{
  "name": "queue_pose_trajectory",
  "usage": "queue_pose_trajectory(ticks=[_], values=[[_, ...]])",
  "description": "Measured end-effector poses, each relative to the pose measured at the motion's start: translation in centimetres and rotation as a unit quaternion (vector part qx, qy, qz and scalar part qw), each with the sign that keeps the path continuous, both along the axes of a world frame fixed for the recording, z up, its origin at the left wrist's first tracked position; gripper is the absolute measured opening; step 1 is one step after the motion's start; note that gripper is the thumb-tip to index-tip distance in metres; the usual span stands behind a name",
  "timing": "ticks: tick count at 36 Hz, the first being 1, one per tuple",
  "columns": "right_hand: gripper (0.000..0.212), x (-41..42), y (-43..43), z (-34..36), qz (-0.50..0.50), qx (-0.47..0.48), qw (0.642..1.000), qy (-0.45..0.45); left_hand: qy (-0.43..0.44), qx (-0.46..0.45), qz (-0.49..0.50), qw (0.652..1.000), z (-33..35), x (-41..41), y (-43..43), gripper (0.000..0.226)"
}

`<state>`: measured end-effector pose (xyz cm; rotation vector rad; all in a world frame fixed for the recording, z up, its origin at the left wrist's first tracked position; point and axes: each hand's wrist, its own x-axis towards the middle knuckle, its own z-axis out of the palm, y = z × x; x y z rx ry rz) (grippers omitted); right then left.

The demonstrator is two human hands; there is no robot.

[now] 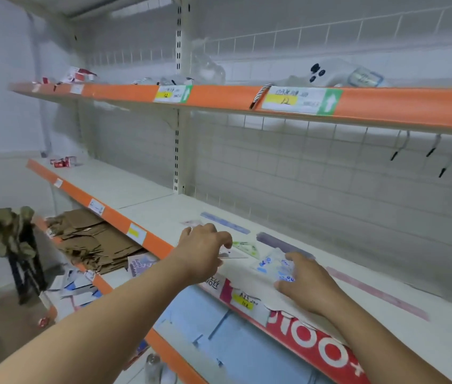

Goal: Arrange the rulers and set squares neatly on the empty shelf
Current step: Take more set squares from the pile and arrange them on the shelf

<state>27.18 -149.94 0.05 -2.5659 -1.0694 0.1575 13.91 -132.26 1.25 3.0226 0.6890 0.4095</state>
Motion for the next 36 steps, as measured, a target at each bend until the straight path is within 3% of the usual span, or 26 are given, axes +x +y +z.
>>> queue_pose_trajectory(ticks=[18,28,36], values=[[0.070,0.3,8.0,-1.5,-0.095,-0.029,0.994,0.034,0.041,-0.008,-0.102,0.994,-2.2,4.1,11.2,0.039],[0.068,-1.9,11.3,-2.6,-0.185,-0.033,0.979,0.074,0.086,0.013,-0.234,0.968,-2.7,7.0,16.0,0.039],[0.067,-2.3,10.0,-3.4,-0.237,-0.061,0.963,0.111,0.130,-0.022,-0.301,0.944,-4.9,8.6,16.4,0.039]])
